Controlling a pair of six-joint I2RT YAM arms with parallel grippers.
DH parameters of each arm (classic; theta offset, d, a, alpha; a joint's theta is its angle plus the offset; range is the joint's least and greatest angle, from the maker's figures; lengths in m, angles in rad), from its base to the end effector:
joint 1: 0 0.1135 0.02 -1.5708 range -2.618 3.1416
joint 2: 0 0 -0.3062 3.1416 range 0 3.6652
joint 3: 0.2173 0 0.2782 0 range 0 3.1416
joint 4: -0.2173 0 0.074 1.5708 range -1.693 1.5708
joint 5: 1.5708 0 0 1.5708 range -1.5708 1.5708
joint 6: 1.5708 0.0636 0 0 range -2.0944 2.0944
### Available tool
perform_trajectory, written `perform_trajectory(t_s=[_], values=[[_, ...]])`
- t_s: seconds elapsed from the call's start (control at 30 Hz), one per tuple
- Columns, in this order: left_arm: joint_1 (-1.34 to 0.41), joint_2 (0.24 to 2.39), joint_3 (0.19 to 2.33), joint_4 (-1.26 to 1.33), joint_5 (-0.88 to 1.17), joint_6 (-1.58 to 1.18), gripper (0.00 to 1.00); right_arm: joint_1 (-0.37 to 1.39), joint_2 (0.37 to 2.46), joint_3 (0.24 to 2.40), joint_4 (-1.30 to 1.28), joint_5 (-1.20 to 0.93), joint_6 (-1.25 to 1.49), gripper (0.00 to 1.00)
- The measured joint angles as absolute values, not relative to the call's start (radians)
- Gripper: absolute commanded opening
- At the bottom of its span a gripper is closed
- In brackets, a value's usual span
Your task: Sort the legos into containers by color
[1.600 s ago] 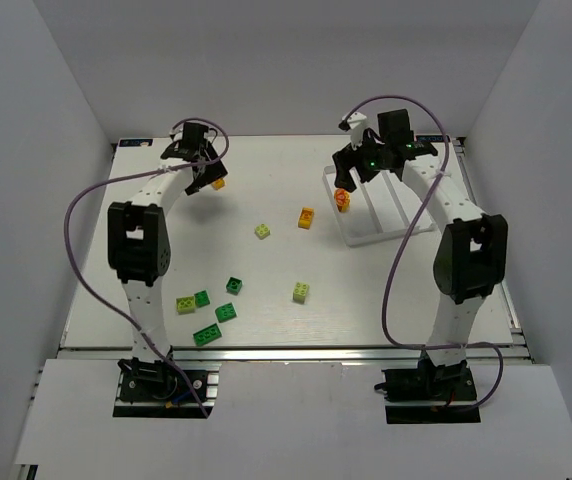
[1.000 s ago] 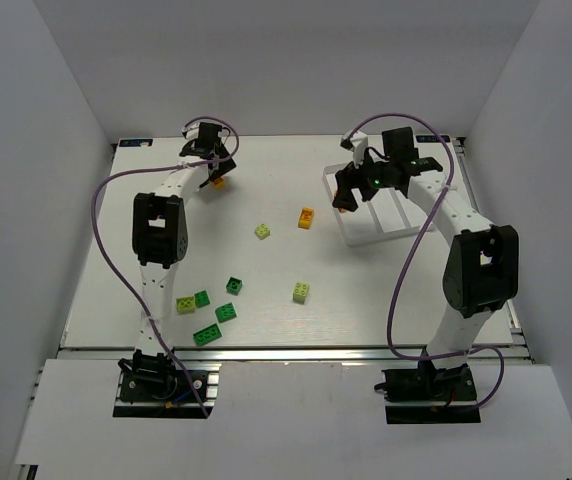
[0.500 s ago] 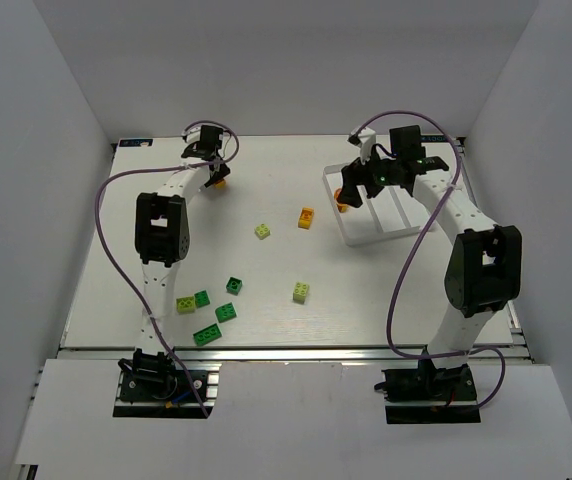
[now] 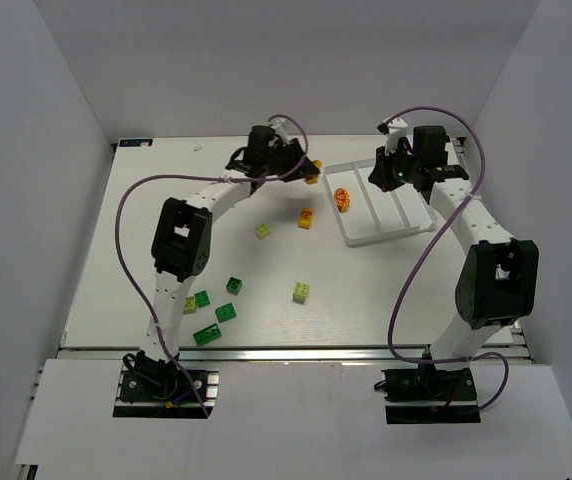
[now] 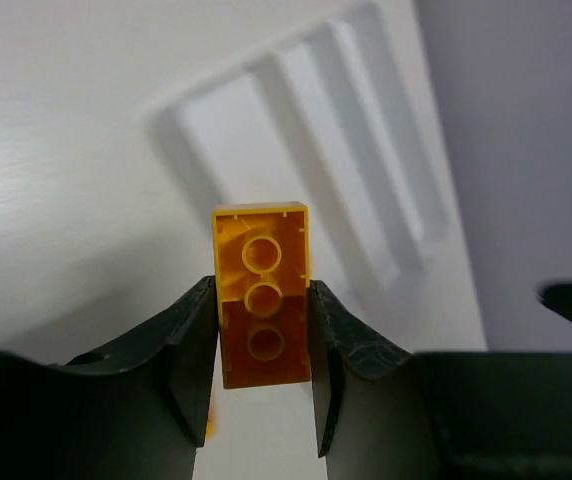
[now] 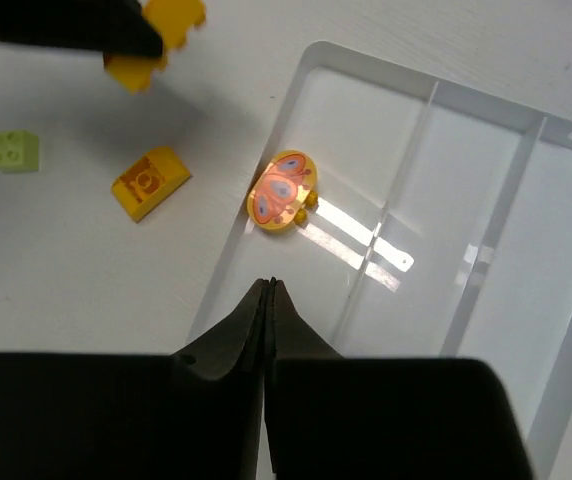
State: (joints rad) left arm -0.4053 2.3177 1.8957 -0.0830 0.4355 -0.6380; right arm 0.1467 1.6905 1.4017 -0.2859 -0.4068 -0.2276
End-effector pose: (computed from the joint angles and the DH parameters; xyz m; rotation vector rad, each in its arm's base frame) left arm 0.5552 -0.2674 0.2179 0.0297 2.2102 -1.0647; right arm 0.4367 0.0900 0.3257 -0.6233 2.0235 0.3873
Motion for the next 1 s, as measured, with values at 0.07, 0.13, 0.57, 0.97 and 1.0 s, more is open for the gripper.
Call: perform_trajectory(t_s=[0.07,0.13,0.57,0.97,1.0], values=[[-0.464,2.332,1.931,-0.049,0.489,-0.665,0.13,0.134,1.687,1.399,-0.274,-0.393,-0.209,0.0],[-0.527,2.357,1.98,-0.014,0.527,-0.693,0.14,0.123,1.683,1.39,-0.269,-0.387,-0.198,0.0],[-0.626,2.527,2.1,-0.061,0.456,-0.77,0.65,0.091,1.625,1.342,-0.261,-0.403,-0.187,0.36],[-0.614,2.485,2.075,-0.112,0.374,-0.782,0.24,0.088,1.625,1.338,-0.323,-0.609,-0.322,0.46],[-0.611,2.445,2.036,-0.132,0.339,-0.774,0.05,0.092,1.626,1.34,-0.337,-0.636,-0.336,0.39]])
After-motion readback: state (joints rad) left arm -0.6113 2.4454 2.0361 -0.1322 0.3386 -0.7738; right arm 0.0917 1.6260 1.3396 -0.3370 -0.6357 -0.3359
